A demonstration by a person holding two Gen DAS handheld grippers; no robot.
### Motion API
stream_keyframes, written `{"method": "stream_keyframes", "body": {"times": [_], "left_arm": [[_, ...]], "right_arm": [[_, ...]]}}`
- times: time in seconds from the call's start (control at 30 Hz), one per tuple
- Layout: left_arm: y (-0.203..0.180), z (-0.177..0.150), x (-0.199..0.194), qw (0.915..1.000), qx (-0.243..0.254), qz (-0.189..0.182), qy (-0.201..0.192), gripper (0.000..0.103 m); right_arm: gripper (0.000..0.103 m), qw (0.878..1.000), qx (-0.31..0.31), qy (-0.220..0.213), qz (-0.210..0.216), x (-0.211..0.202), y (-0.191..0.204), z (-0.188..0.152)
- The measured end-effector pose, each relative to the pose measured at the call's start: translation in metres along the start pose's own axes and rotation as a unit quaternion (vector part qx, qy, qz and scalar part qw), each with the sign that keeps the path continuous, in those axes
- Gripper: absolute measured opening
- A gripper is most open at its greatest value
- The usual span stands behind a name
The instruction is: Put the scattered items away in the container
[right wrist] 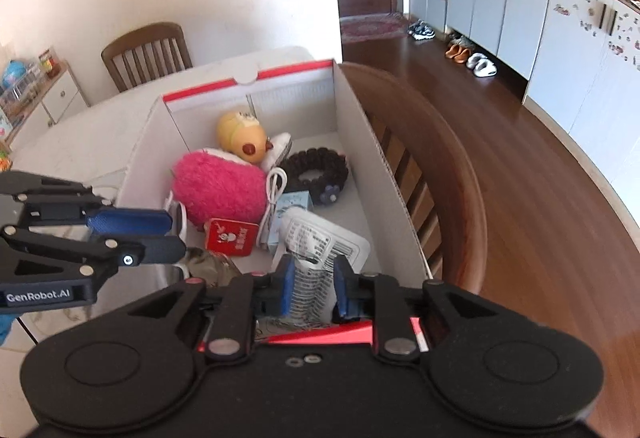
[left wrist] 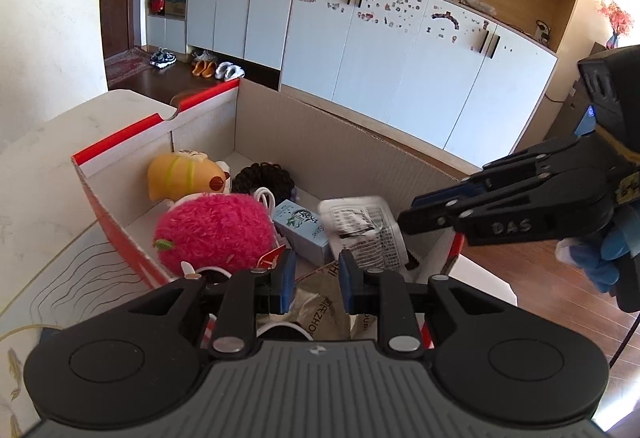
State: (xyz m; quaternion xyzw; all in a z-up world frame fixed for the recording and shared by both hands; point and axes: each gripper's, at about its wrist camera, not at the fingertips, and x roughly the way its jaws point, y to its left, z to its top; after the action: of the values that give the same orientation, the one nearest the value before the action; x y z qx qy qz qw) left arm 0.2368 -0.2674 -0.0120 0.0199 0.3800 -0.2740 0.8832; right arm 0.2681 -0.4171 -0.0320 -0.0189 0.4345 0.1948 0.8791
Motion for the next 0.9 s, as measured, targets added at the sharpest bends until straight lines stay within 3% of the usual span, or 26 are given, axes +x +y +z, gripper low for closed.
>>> {"method": "stream_keyframes", "body": {"times": [0.17, 0.23, 0.37, 0.53, 0.77, 0.9], "left_arm": [[-0.002, -0.003, -0.017, 1.0, 0.004, 0.001, -0.006, 0.034], [-0.002, -0.005, -0.023, 1.0, 0.004, -0.003, -0.006, 0.063], [-0.002, -0.009, -0.039, 0.9998, 0.001, -0.012, -0.014, 0.066], [0.0, -0.015, -0.056, 0.9998, -0.004, -0.015, -0.012, 0.083], [0.001, -0.026, -0.078, 0.9997, -0.008, -0.018, -0.011, 0.089], [-0.002, -0.031, -0.088, 0.9997, -0.005, -0.02, -0.016, 0.103]], "right_arm": [[0.103, 1.0, 0.0, -0.013, 0.005, -0.024, 0.011, -0.006], [0.103, 1.0, -0.002, -0.019, 0.007, -0.032, 0.017, -0.008], [0.103, 0.999, -0.009, -0.029, 0.008, -0.047, 0.031, -0.012], [0.103, 0.999, -0.02, -0.036, 0.004, -0.059, 0.049, -0.016], [0.103, 0.998, -0.021, -0.058, -0.008, -0.075, 0.067, -0.022], [0.103, 0.997, -0.029, -0.068, -0.017, -0.081, 0.077, -0.025]]}}
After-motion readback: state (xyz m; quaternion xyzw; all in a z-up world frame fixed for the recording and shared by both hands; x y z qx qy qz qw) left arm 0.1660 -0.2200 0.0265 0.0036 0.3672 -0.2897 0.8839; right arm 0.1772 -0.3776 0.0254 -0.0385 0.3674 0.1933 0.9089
